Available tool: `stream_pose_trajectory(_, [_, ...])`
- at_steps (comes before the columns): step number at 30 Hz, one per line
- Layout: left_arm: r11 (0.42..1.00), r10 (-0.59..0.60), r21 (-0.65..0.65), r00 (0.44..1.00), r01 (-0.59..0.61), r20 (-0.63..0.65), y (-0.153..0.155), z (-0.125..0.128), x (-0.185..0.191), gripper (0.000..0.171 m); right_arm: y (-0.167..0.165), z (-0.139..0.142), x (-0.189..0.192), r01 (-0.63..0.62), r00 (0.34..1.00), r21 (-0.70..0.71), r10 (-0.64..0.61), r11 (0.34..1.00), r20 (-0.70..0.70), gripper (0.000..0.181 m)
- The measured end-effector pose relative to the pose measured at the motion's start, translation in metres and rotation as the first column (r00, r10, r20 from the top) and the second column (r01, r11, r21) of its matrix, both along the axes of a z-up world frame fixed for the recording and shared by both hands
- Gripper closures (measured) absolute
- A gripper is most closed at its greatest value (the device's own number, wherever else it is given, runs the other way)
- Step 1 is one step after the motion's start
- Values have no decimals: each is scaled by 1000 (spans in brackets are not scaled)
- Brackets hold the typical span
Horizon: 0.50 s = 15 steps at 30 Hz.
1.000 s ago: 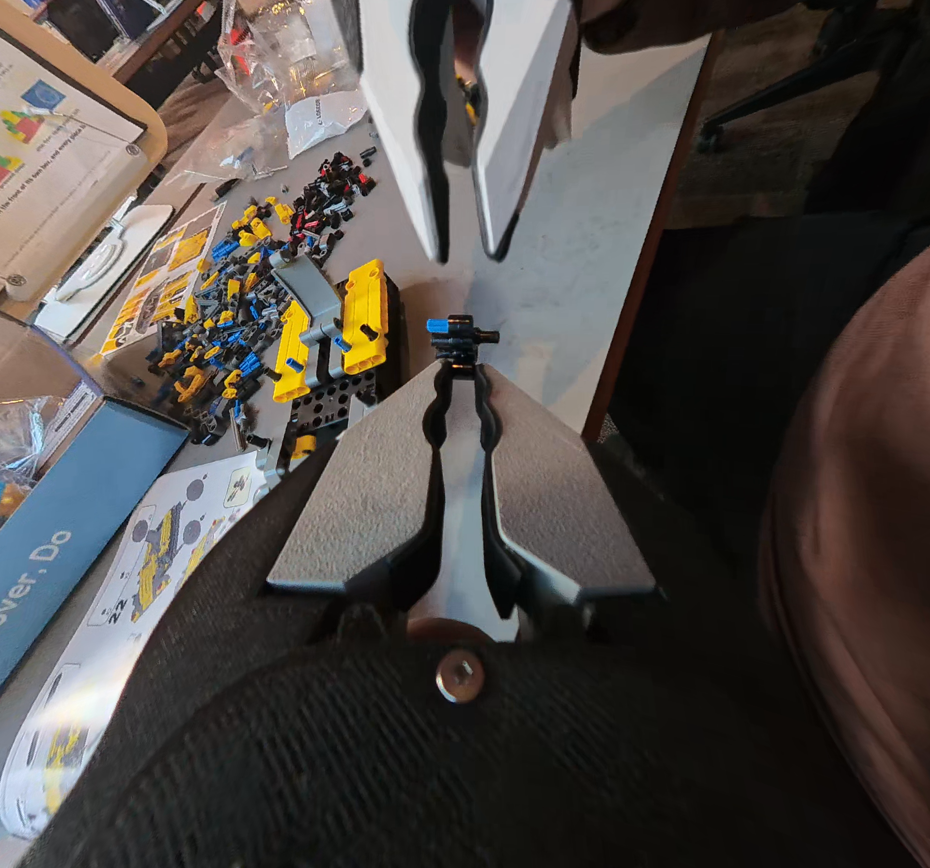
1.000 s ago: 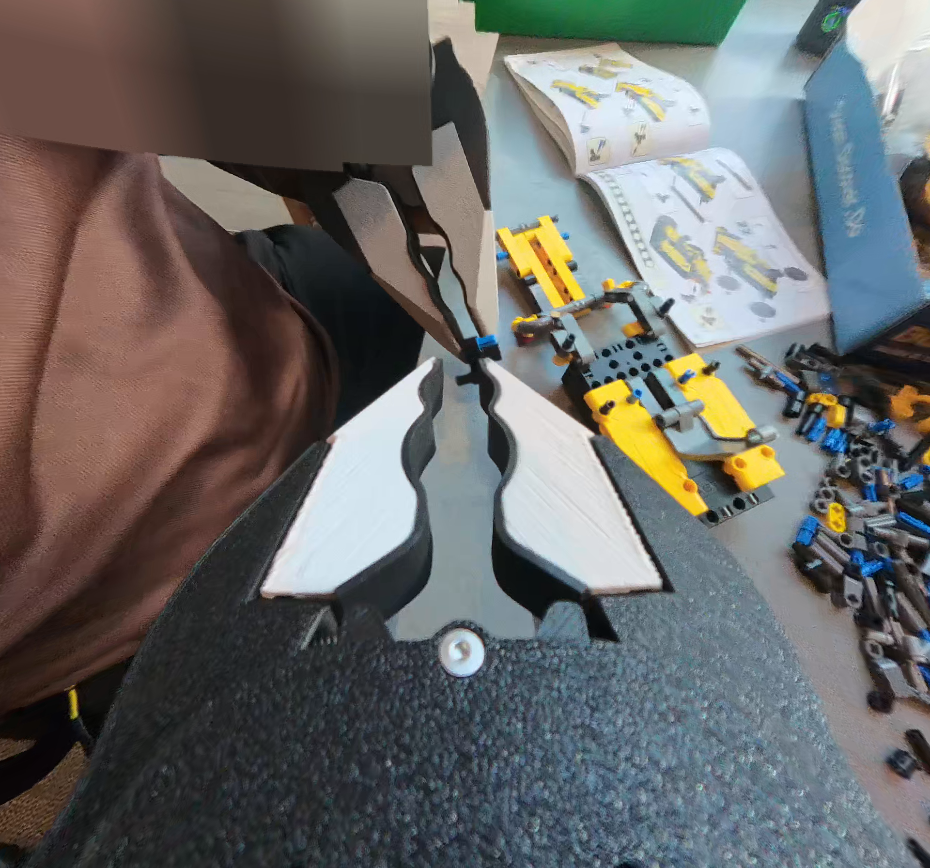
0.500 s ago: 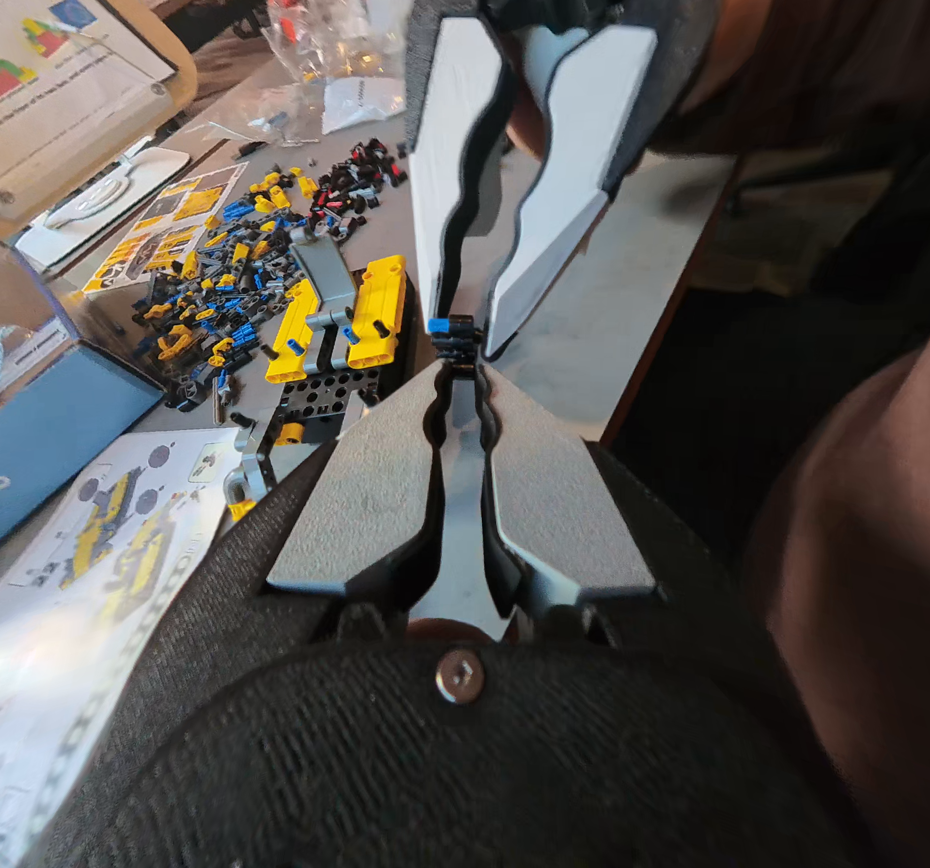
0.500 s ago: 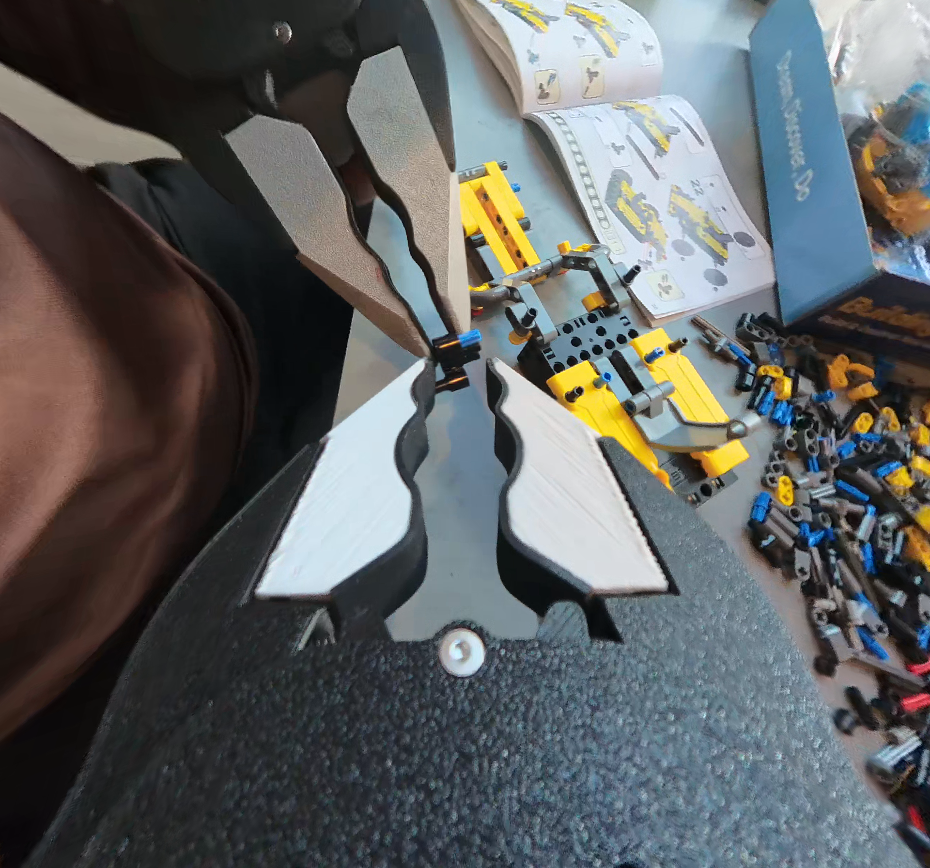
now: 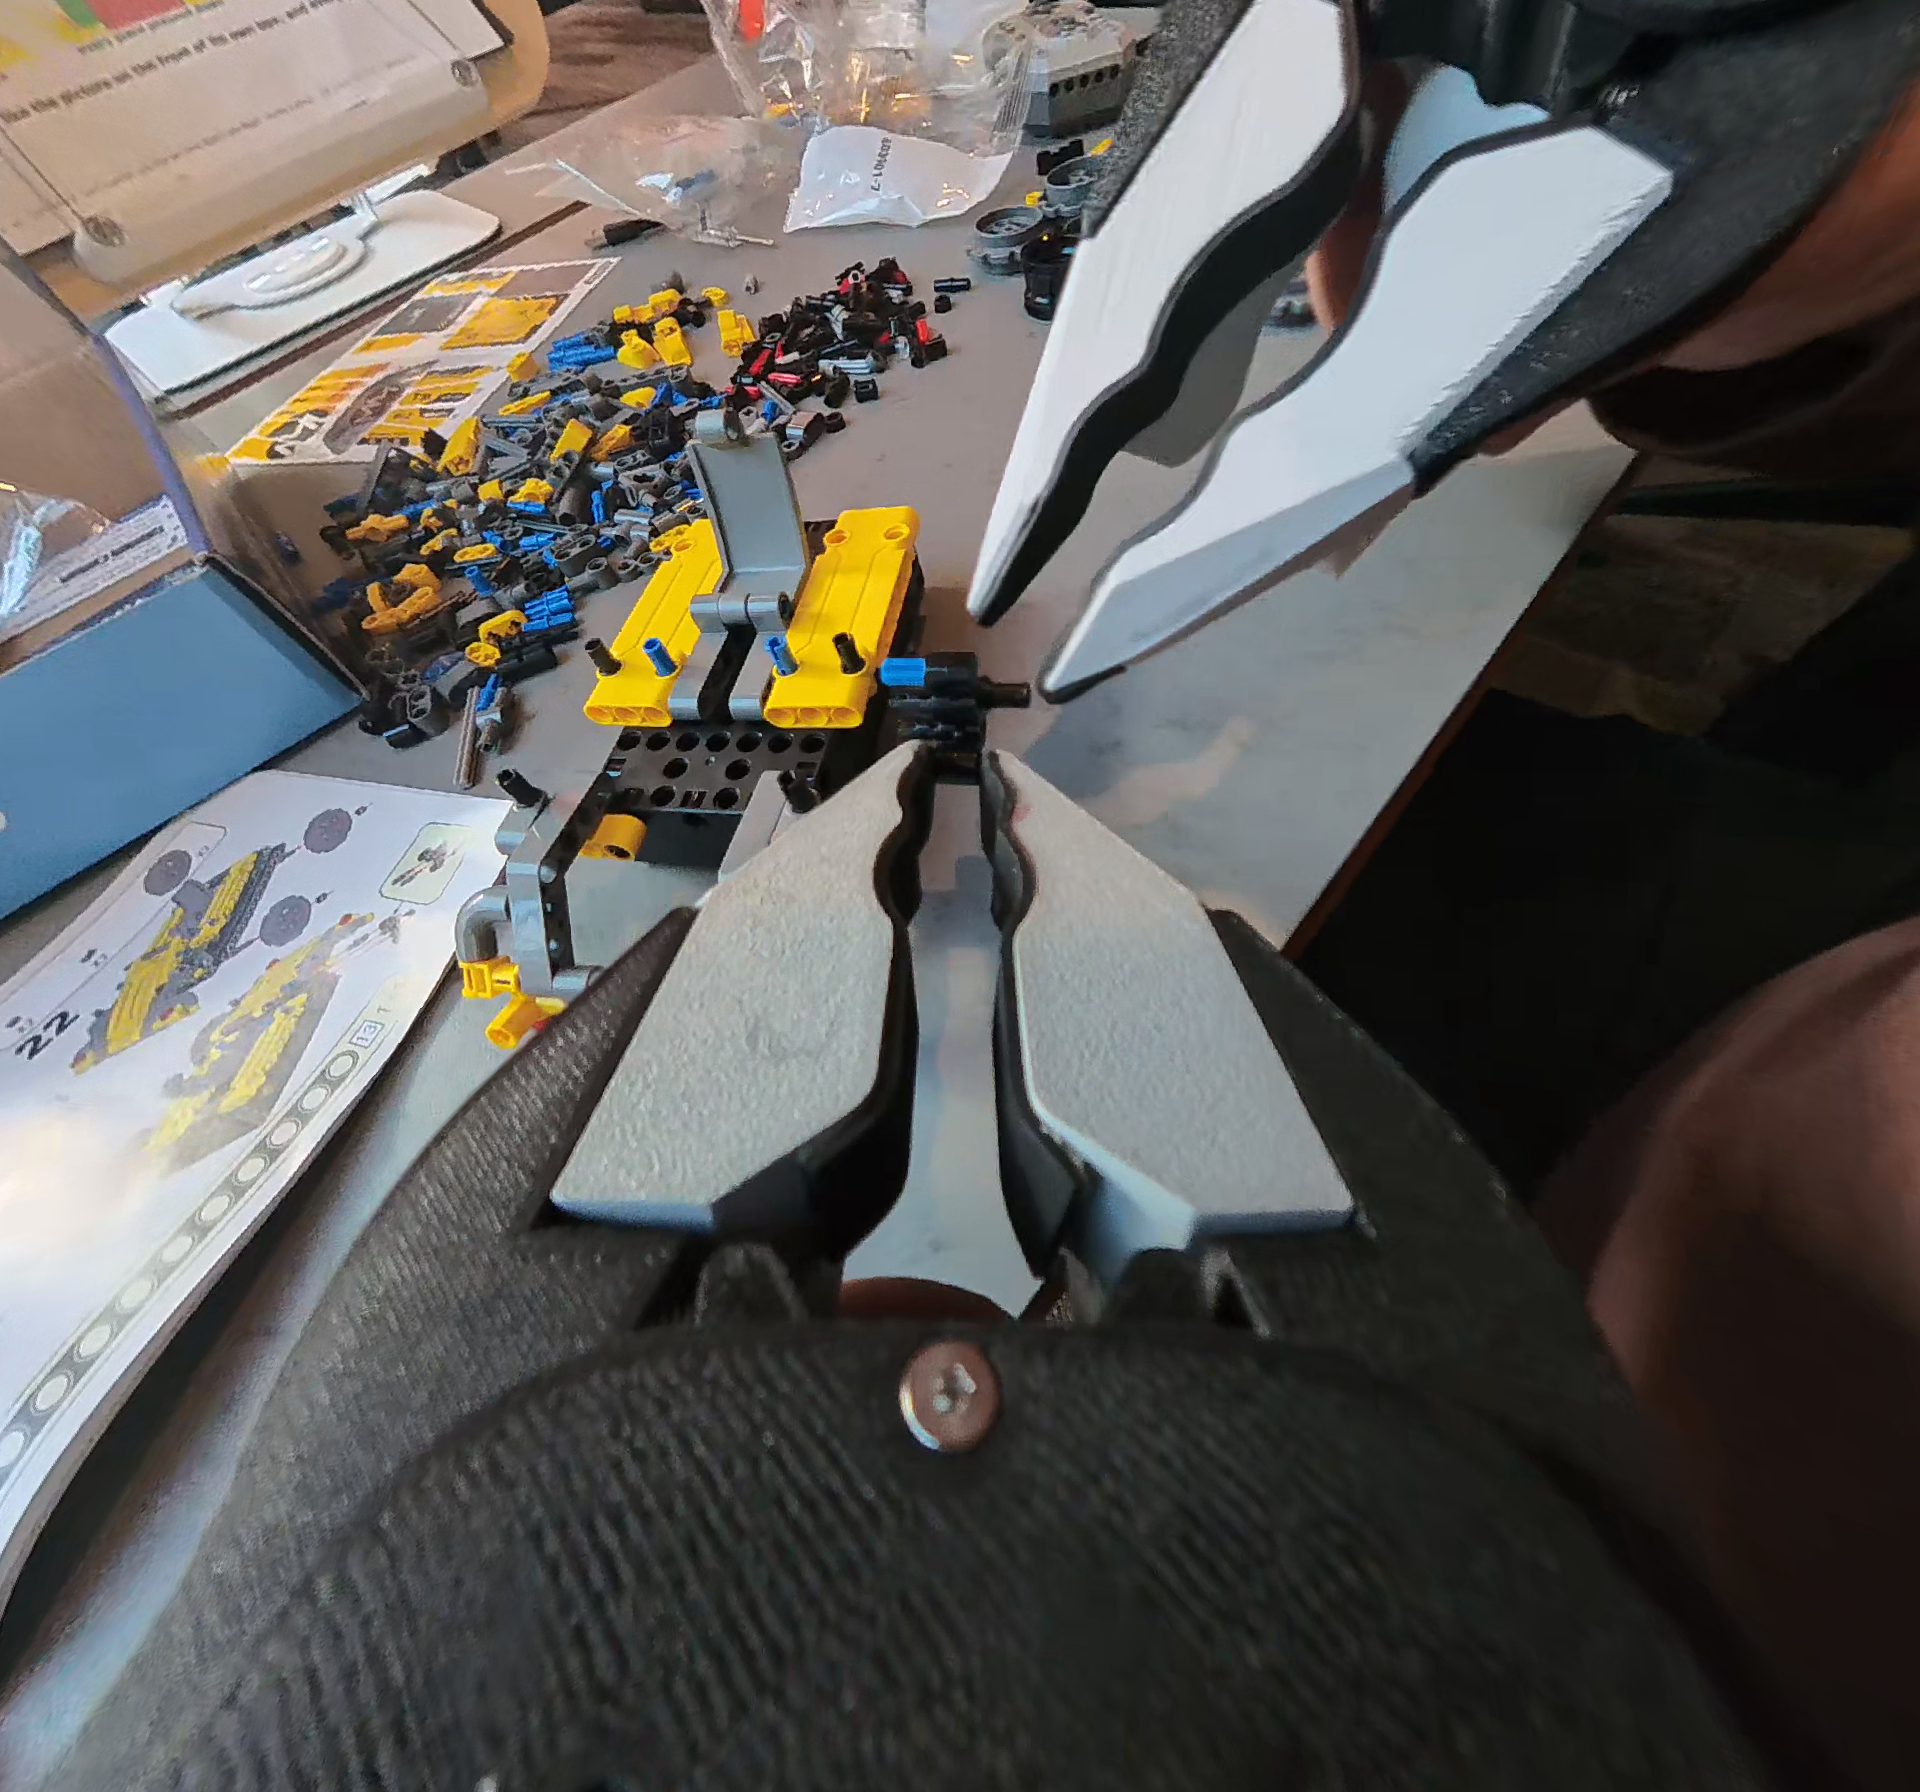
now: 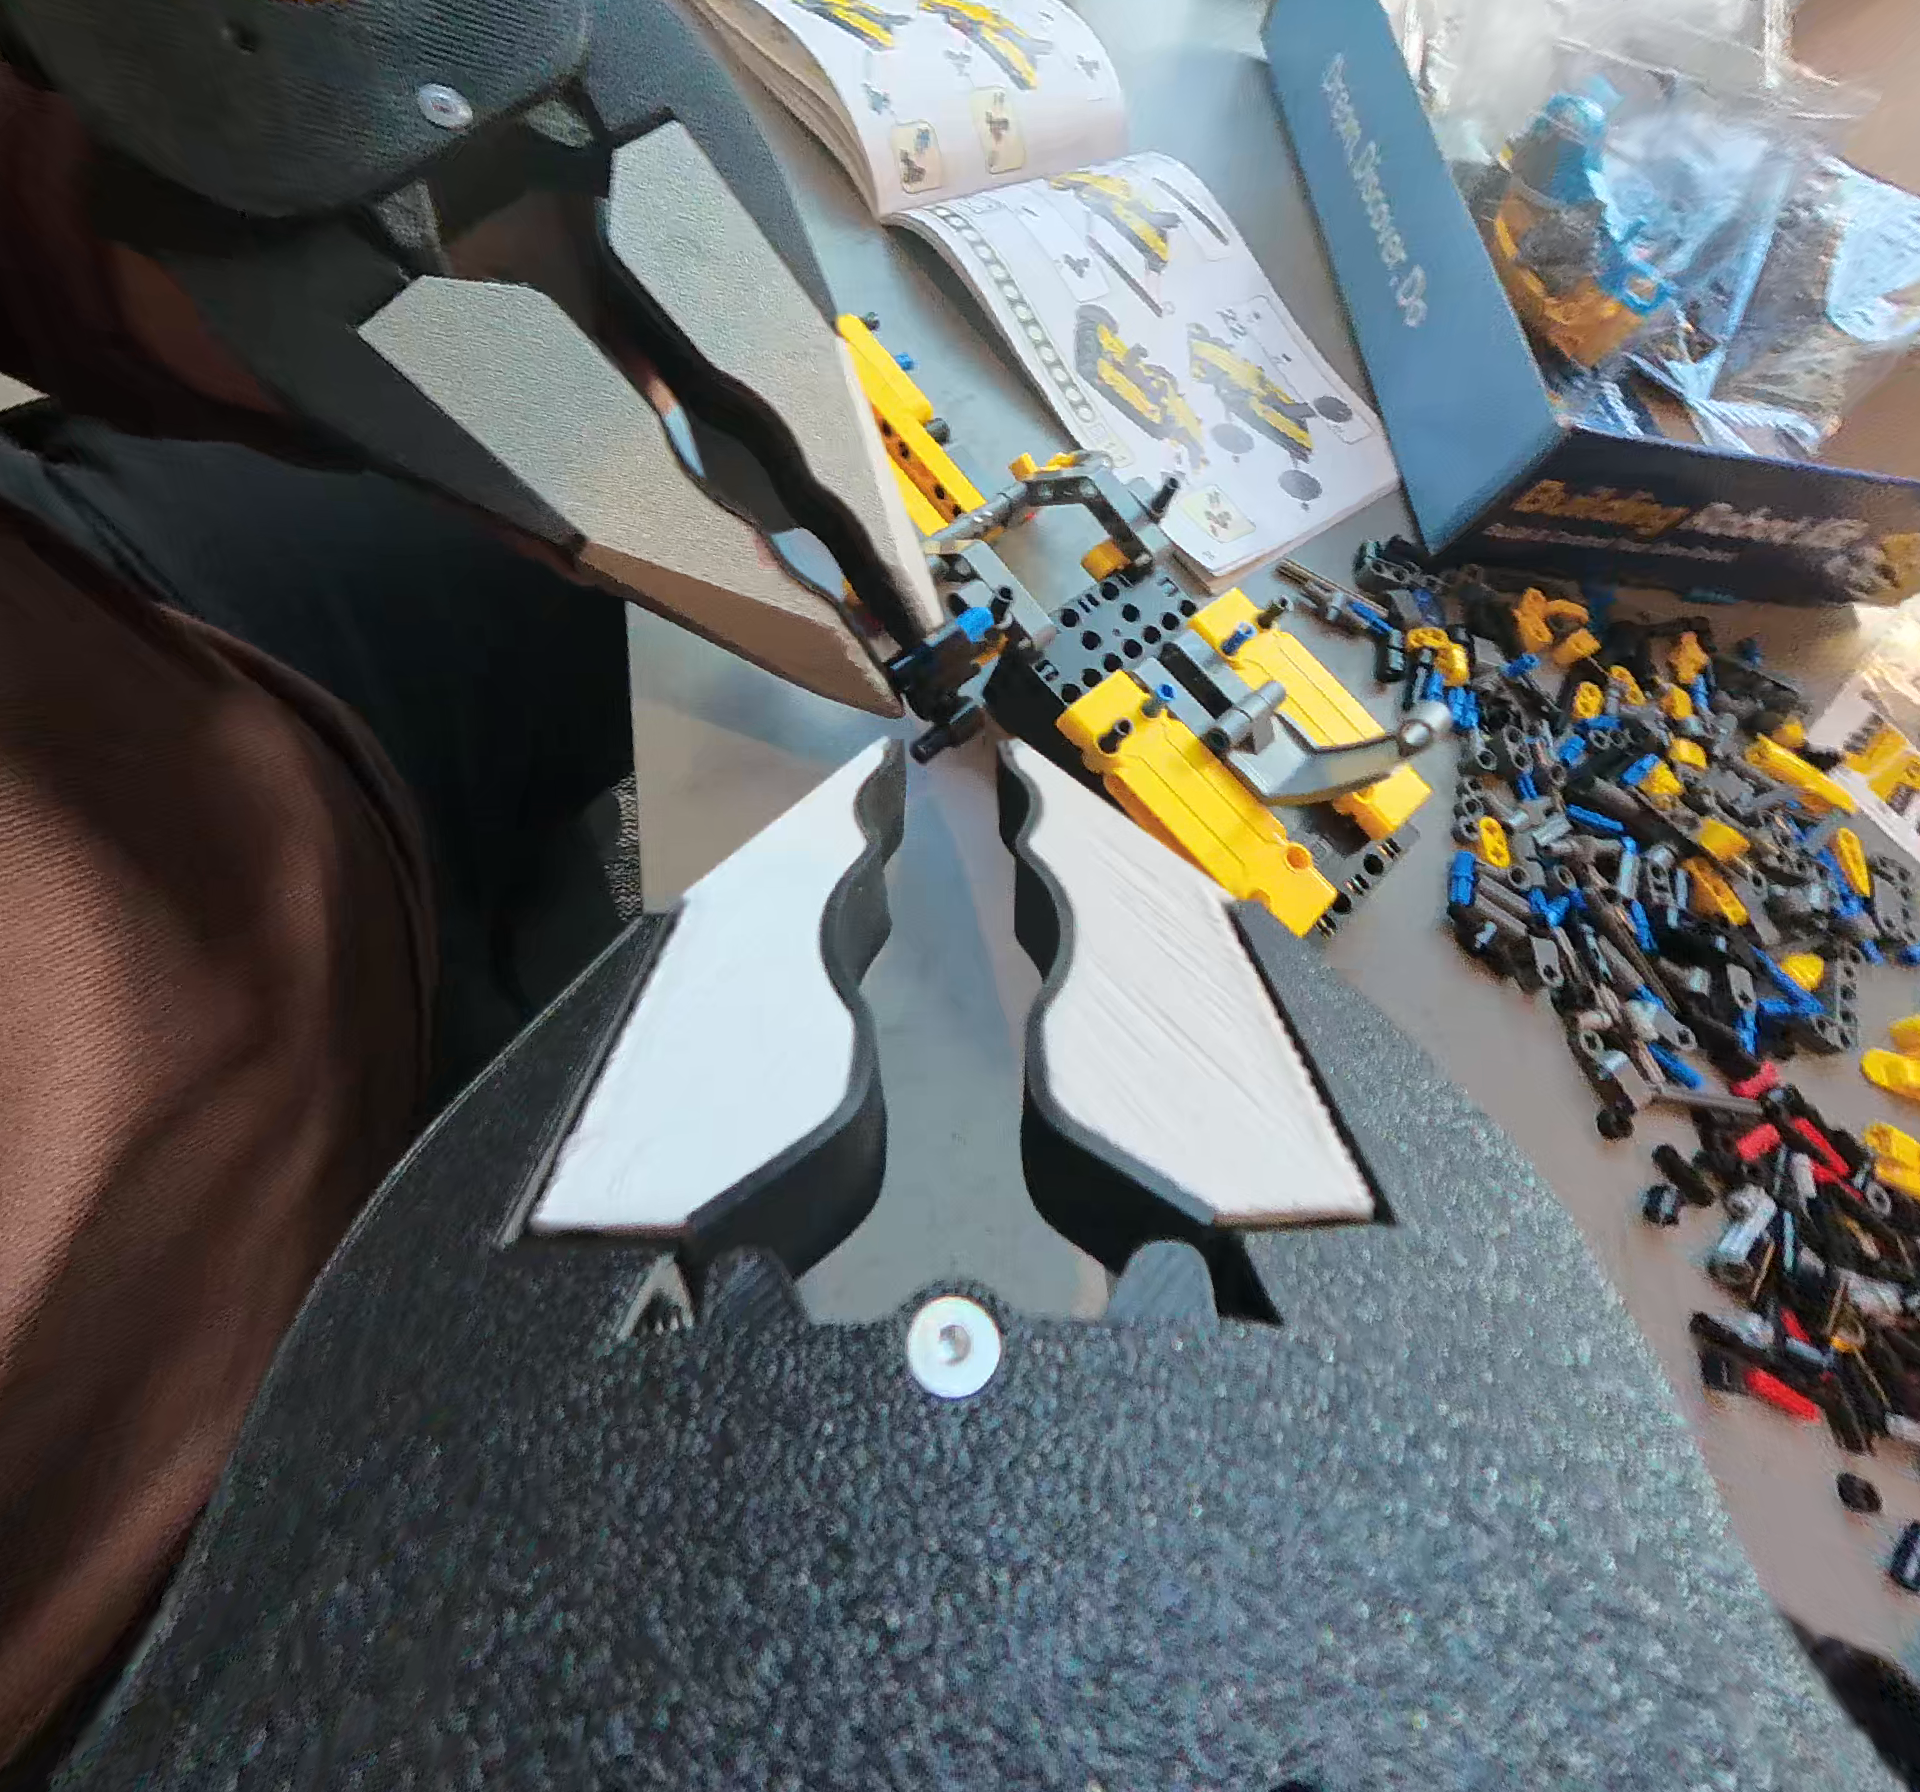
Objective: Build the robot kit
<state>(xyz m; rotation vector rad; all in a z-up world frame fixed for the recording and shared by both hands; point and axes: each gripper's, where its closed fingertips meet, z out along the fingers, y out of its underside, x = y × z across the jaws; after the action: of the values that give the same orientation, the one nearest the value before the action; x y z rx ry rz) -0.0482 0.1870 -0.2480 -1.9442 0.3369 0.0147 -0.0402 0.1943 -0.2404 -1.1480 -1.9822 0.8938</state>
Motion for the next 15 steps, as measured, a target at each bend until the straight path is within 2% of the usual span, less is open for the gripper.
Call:
stream_pose_trajectory(1, [1000,11,-1,1000,-11,-5,0,-1,-1,165,4,-2,0,41,999,-25,-41,999,15,171])
stream_pose_trajectory(3, [1000,15,16,999,-15,-30,0,0,-2,165,6,-5,1,104,993,-165,-94,981,68,181])
stream_pose_trajectory(5, [999,14,42,998,-12,-57,0,2,-1,165,3,-7,3,140,986,-343,-98,929,137,179])
stream_pose_trajectory(9, [998,16,68,997,-12,-71,-3,3,-1,165,-6,1,4,144,983,-657,-31,740,180,176])
stream_pose_trajectory(11, [997,11,76,998,-6,-68,-5,3,1,165,-8,0,4,145,981,-703,-7,696,195,175])
stream_pose_trajectory(15, [998,20,67,995,-14,-100,-6,0,-1,165,-14,-6,1,139,978,-696,10,705,206,181])
